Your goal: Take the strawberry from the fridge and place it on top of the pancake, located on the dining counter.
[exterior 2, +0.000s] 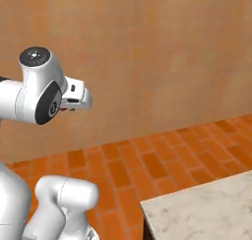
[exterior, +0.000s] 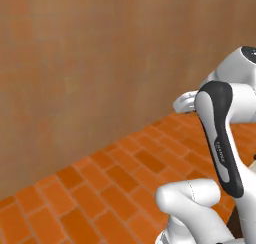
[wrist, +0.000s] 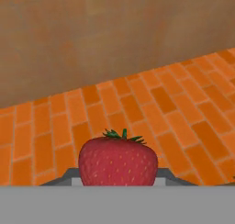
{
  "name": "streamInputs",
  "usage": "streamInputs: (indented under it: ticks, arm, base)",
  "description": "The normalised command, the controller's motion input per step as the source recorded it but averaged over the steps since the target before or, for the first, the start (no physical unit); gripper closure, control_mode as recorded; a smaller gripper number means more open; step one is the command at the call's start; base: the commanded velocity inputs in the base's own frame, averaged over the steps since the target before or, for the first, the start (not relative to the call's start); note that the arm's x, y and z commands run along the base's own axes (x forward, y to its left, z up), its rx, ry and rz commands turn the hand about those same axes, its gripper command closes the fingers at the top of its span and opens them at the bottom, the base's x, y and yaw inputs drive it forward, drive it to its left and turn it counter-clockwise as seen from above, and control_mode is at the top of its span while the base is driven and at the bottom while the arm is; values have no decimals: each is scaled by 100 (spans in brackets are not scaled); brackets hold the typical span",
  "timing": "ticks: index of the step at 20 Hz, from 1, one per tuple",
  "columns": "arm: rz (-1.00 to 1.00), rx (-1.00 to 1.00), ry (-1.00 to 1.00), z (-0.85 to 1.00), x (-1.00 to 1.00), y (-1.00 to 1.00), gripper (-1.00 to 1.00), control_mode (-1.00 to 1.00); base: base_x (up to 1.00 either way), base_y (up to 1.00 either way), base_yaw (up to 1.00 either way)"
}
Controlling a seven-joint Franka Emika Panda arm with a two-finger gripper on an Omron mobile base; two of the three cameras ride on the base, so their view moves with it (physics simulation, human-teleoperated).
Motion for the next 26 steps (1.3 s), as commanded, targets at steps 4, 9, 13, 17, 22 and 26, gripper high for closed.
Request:
streamInputs:
  ticks: [4,9,13,17,22,26]
  arm:
    - [0,0,0,0,0,0,100,100]
    - [0,0,0,0,0,0,100,100]
    - [0,0,0,0,0,0,100,100]
    - [0,0,0,0,0,0,100,100]
    - [0,0,0,0,0,0,100,100]
    - [0,0,0,0,0,0,100,100]
  base:
    - [100,3,31]
    - [98,6,-40]
    - [54,0,-86]
    - [31,-2,-91]
    - [18,0,-96]
    - [15,5,-98]
